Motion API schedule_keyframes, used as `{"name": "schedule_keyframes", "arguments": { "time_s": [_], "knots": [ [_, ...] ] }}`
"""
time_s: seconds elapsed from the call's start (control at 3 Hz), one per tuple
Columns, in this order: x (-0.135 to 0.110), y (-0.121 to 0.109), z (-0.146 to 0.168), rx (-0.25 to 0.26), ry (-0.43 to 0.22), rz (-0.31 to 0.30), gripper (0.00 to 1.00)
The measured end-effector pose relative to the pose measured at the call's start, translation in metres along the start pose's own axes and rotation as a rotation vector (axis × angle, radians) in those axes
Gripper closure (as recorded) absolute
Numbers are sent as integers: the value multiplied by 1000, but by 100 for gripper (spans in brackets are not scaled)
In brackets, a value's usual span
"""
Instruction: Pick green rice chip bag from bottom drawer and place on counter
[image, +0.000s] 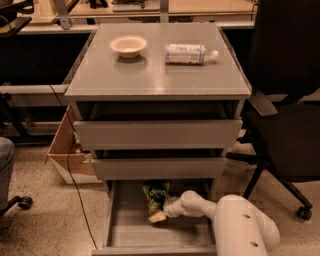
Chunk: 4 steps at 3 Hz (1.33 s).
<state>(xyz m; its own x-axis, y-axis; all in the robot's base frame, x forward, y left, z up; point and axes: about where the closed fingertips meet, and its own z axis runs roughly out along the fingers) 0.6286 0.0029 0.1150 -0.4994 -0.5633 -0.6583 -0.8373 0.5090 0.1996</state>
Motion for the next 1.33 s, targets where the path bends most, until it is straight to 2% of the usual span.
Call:
{"name": "schedule_keyframes", "arguments": {
  "time_s": [0.33, 0.67, 1.0, 1.33],
  "knots": [
    [-2, 2, -3, 0, 2, -3, 50],
    [-17, -4, -21, 37, -2, -17, 73],
    [-26, 22, -44, 37, 11, -30, 96],
    [-35, 41, -84, 17, 30, -29, 100]
  ]
}}
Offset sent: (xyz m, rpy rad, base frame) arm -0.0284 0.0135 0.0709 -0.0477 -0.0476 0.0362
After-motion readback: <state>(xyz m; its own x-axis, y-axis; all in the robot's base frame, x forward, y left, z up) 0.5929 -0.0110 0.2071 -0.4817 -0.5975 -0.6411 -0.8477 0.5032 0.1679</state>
